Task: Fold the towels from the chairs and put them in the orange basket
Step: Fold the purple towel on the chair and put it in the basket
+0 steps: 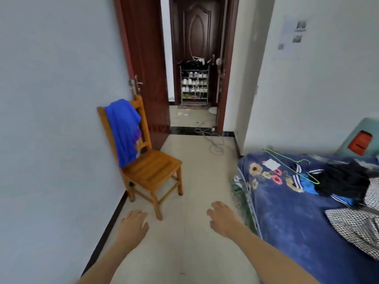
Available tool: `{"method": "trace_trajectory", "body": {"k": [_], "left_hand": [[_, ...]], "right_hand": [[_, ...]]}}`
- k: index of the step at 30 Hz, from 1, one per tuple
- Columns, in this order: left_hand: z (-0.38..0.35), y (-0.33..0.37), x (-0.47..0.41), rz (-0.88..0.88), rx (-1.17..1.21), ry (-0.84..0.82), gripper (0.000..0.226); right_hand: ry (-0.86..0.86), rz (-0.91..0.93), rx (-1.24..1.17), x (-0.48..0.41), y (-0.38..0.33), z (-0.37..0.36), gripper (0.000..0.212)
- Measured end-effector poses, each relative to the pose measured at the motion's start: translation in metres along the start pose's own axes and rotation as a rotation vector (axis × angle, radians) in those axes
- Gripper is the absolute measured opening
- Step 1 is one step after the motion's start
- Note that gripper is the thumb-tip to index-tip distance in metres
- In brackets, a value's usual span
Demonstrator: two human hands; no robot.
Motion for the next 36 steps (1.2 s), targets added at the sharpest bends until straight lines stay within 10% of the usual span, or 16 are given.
{"method": "trace_trajectory", "body": {"k": [8, 36], "left_hand": [[-0.005, -0.076, 0.025, 0.145, 0.034, -0.030, 0.031], [-0.044, -0.104, -0.237, 0.565, 0.081, -0.033, 0.042]], "right_hand": [[-0.048, 0.164, 0.028, -0.071, -0.080, 0.007, 0.037], [-0.068, 0.342, -0.090, -0.412, 0.013, 0.042, 0.029]]}}
Point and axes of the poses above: each hand's wrist, its own x-axis away from the middle knuckle, its own z-axis out of the back of the hand, y = z × x, the point moved 8 cm from there along -x, towards the middle knuckle, and after that the axes turned 6 degrees about -z, right-handed, at the moved point
